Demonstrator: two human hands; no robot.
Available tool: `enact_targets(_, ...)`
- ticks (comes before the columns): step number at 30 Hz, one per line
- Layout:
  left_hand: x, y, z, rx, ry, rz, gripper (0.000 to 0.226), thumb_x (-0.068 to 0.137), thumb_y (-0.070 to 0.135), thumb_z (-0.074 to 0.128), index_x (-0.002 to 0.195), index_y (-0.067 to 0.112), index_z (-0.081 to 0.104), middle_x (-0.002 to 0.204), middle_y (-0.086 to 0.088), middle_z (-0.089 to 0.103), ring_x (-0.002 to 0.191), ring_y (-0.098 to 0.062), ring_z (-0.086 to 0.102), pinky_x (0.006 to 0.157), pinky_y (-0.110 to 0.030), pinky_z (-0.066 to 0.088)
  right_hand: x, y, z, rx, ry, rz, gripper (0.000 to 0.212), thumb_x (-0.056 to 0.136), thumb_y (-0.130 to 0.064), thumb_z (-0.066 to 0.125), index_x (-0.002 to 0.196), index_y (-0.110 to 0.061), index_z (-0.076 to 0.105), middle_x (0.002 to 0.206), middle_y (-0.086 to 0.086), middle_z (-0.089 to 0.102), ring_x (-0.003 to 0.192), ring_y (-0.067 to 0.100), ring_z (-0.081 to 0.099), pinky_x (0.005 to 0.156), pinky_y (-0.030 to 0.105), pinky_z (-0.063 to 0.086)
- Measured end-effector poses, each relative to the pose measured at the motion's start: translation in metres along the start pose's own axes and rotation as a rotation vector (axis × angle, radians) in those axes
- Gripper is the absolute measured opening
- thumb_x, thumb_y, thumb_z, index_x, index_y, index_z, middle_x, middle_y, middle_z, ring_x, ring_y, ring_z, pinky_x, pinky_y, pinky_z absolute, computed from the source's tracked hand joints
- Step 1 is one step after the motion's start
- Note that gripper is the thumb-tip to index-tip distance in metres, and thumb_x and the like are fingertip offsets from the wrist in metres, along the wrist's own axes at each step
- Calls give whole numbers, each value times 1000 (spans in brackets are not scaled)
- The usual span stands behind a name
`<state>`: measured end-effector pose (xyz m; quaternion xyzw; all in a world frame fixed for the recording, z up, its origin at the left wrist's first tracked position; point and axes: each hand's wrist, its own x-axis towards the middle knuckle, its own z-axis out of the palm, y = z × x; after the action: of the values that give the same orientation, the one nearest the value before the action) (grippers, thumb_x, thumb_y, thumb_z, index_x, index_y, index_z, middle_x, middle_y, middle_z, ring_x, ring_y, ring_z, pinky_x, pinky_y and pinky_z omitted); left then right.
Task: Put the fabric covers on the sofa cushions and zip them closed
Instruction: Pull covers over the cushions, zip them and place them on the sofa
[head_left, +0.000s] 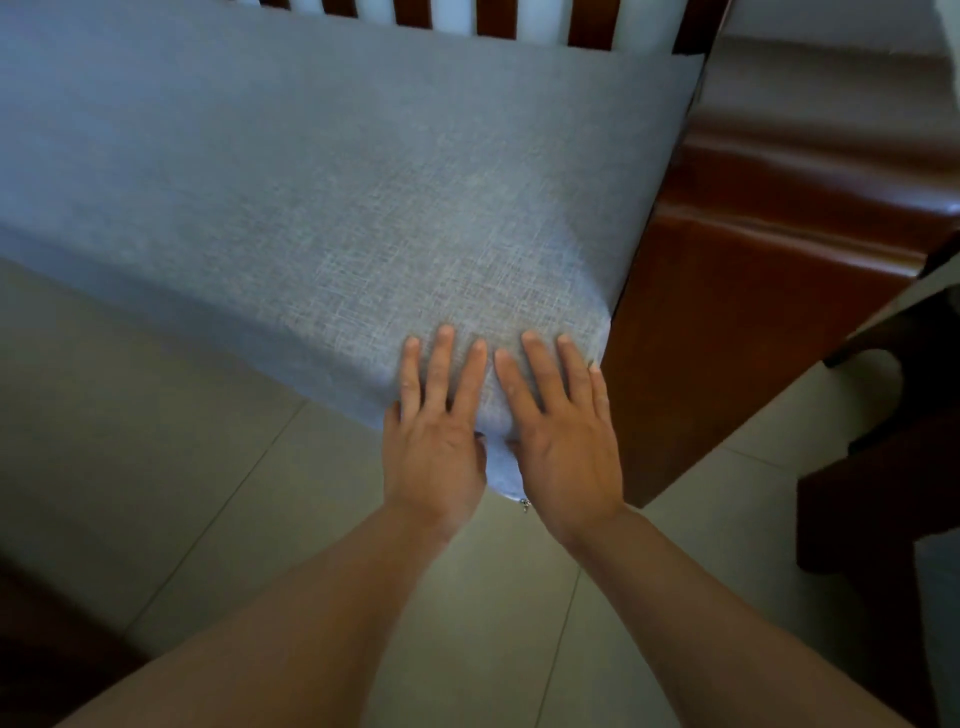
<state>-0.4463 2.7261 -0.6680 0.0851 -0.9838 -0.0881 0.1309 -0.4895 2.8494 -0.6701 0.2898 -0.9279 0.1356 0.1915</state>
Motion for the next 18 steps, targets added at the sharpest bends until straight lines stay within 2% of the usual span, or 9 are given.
enact_targets(1,-1,-1,7,-18,57,13,96,72,18,73,148,24,13,157,-7,12,144,-33,3,101,-42,37,-1,1,3,30,48,0,61,82,-33,55,140,-17,43,147,11,39,139,36,27,110,47,19)
enact_targets(2,-3,-2,15,-31,109,24,94,70,16,73,146,22,18,156,-9,16,144,-34,7,101,-44,37,-3,3,6,56,89,-2,62,80,-30,59,139,-17,45,146,12,41,138,35,27,110,47,19)
enact_targets(4,-8,-4,32,-48,221,55,88,71,14,69,145,19,22,155,-11,20,143,-33,11,103,-44,35,-9,5,15,79,156,-7,74,69,-19,78,136,-16,47,143,14,43,137,33,24,110,48,22)
enact_targets(6,-14,-7,49,-60,330,86,79,76,15,62,144,16,22,154,-14,20,143,-33,11,108,-44,29,-16,8,23,83,205,-25,83,63,-14,84,136,-15,45,142,17,43,137,33,22,111,47,28)
enact_targets(9,-16,-12,72,-89,458,132,67,84,18,46,144,12,18,154,-15,14,144,-34,8,114,-46,20,-29,14,37,33,285,-83,84,69,-14,80,141,-16,36,146,20,35,140,34,19,113,42,22)
enact_targets(11,-14,-14,80,-86,508,150,67,84,22,42,145,13,17,154,-14,12,144,-32,7,115,-46,19,-38,19,46,-16,325,-112,82,75,-15,73,144,-17,29,150,20,25,142,35,16,114,41,20)
enact_targets(14,-20,-14,86,-94,543,144,76,79,23,56,145,14,20,154,-13,13,143,-30,11,110,-53,24,-55,24,54,-28,368,-138,72,83,-15,53,147,-15,19,153,21,13,143,36,15,113,41,26)
enact_targets(16,-28,-11,91,-128,559,87,81,74,25,64,144,15,25,152,-12,18,137,-30,21,105,-58,27,-68,25,56,9,360,-127,74,82,-11,50,147,-12,16,153,24,12,137,36,30,103,38,40)
enact_targets(18,-39,-9,103,-185,565,-17,74,74,29,64,139,14,32,145,-14,29,127,-32,34,101,-56,31,-82,26,58,53,304,-82,83,77,-5,60,147,-10,17,152,25,20,116,33,54,81,31,51)
